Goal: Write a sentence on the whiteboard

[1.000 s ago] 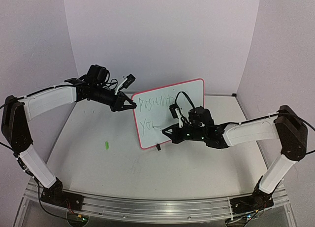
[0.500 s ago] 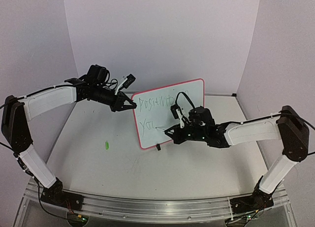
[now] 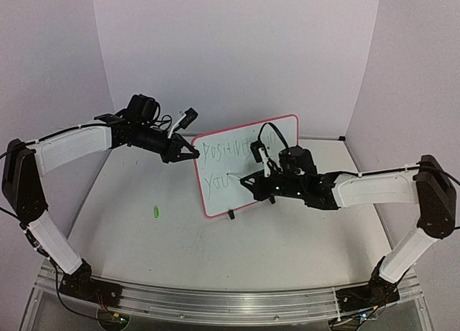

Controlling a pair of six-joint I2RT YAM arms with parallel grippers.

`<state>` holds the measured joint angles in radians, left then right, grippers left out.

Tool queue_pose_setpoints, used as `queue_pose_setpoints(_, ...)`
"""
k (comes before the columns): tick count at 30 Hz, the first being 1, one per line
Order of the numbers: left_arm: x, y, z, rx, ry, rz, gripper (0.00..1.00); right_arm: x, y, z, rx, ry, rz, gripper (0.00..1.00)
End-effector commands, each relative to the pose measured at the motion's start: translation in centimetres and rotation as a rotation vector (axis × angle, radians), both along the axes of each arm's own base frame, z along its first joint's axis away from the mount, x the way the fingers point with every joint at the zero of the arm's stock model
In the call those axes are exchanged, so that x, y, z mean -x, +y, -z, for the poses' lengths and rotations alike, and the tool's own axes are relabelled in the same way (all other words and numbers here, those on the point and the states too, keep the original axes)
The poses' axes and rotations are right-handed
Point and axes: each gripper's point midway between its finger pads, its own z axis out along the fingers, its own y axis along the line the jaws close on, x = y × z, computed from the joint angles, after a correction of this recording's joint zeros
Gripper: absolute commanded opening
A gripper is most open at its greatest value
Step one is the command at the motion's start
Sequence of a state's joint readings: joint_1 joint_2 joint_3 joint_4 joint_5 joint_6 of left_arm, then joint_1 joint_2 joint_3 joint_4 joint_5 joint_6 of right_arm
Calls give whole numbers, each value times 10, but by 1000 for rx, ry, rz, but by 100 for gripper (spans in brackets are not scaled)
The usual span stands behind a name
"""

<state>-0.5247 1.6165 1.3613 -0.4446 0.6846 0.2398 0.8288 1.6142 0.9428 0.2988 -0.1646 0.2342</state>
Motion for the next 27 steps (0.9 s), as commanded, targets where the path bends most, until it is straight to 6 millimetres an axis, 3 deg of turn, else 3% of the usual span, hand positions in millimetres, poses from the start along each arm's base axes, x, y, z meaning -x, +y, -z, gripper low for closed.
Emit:
queue_pose_setpoints(1,7,2,18,-76,15,16,0,-15,-1,-22,-33,-55,40,0)
queue_pose_setpoints(15,7,2,18,-77,16,16,0,-3,-5,26,-9,62,35,0)
queue_pose_setpoints(27,8,2,18,-78,16,16,0,-5,-11,29,2,57,67,0)
